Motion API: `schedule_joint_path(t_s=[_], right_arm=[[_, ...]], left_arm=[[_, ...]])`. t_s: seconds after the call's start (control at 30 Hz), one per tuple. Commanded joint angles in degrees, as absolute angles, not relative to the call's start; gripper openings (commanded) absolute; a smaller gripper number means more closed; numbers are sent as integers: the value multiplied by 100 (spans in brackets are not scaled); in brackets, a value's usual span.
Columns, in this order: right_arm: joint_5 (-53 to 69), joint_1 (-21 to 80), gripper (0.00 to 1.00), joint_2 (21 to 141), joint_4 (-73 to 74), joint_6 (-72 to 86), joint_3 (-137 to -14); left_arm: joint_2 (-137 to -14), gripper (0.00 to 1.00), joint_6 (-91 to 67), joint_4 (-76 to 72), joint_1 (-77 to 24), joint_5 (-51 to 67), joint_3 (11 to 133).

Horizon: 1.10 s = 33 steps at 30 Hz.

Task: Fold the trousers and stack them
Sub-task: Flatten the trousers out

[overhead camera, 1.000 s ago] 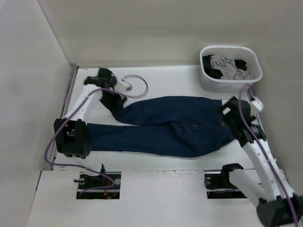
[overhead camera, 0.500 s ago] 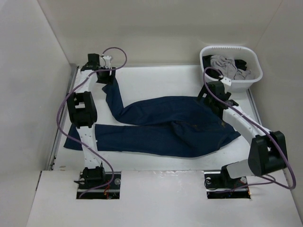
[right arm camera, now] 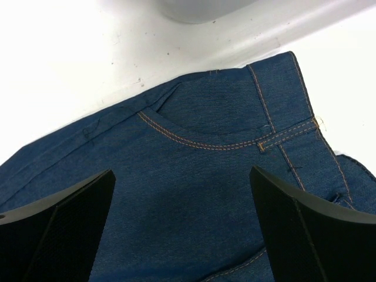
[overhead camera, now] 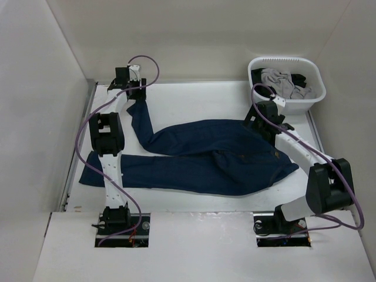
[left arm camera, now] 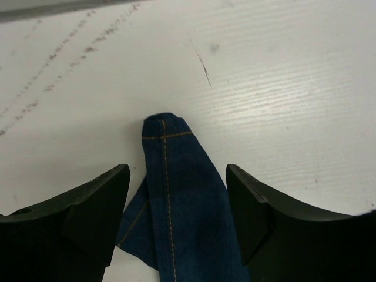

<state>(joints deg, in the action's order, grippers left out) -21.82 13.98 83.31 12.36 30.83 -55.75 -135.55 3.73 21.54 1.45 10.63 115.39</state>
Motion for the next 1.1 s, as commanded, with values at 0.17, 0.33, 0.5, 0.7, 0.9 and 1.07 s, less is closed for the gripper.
schedule_joint_path(t_s=[0.17, 0.33, 0.5, 0.7, 0.9, 1.07], right_arm=[[-2206, 1375, 100, 9262, 1827, 3094, -6415], [-2206, 1402, 100, 9659, 2013, 2997, -6785], [-2153, 1437, 100, 10045, 2135, 2936, -7066], [-1978, 1446, 100, 10362, 2215, 2953, -7225], [-1942, 1297, 100, 9889, 2162, 2971, -6655], [-1977, 797, 100, 9072, 2118, 3041, -5855]], left_arm=[[-13808, 65, 571, 1897, 58, 1168, 11936], [-13834, 39, 721, 2109, -57, 1231, 11725], [-13423, 0, 650, 2171, 66, 687, 11576], [-11693, 0, 1080, 2232, 487, 211, 10812], [-10197, 0, 1651, 3583, 822, 35, 9960], [-9038, 0, 1881, 4079, 1146, -237, 8476]])
